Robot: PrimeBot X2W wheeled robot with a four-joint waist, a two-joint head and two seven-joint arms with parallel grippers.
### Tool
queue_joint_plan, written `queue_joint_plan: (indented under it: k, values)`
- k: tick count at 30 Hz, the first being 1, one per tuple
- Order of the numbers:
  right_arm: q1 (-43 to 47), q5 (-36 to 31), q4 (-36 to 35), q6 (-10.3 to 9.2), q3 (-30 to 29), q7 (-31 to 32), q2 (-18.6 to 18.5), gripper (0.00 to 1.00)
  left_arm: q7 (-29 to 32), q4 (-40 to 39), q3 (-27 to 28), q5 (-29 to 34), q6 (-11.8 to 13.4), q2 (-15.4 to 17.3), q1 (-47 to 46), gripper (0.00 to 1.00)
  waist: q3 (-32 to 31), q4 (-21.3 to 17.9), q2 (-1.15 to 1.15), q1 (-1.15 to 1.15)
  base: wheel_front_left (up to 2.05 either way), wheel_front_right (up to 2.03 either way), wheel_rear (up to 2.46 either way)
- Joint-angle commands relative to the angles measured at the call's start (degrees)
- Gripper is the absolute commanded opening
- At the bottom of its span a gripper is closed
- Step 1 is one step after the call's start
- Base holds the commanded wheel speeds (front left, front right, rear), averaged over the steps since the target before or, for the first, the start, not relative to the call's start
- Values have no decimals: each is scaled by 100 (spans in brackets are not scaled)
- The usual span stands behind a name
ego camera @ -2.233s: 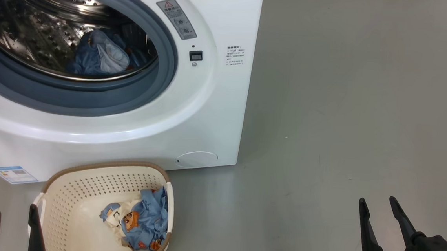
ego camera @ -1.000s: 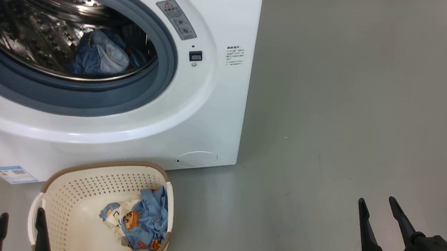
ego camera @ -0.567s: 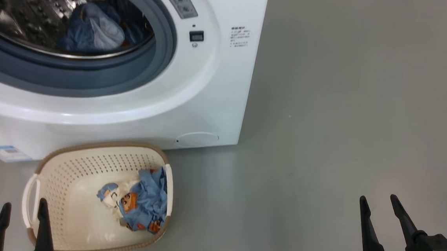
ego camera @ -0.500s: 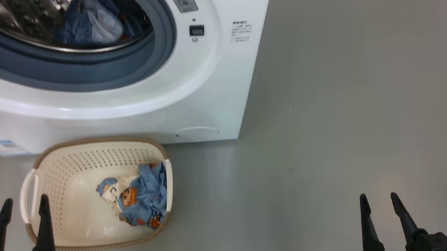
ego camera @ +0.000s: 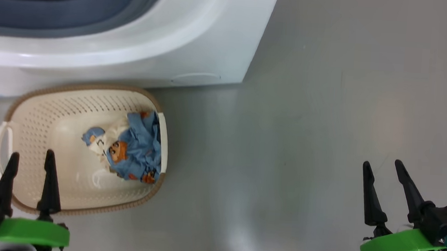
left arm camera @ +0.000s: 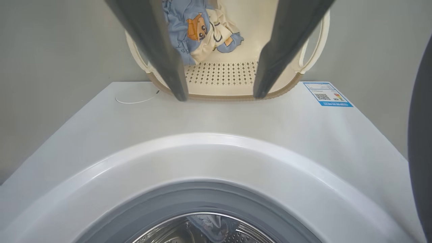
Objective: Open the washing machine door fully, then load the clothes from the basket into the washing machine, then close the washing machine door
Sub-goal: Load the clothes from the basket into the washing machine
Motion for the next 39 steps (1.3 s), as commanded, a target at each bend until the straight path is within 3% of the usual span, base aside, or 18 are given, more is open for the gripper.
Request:
queue_joint_plan:
  k: [1, 15, 25, 35, 39]
  values:
    - [-56, 57, -141, 9, 143, -28, -42, 100, -30, -17, 152, -7, -12, 169, -155, 100, 631, -49, -1, 0, 0, 0, 0]
    - [-369, 212, -377, 9, 176, -28, -42, 100, -30, 1869, -359, -652, -68, 780, -1835, 100, 1709, -179, -1, 0, 0, 0, 0]
    - [-554, 232, -465, 9, 248, -28, -42, 100, -18, 3674, -1366, -1439, -69, 1163, -3095, 100, 2190, -224, -1, 0, 0, 0, 0]
    - [-649, 284, -424, 9, 348, -28, -42, 100, 191, 4369, -2698, -2294, -70, 1451, -3632, 100, 2360, -336, -1, 0, 0, 0, 0]
    - [-674, 317, -407, 9, 390, -28, -42, 100, 261, 4540, -2966, -2503, -70, 1552, -3682, 100, 2385, -396, -1, 0, 0, 0, 0]
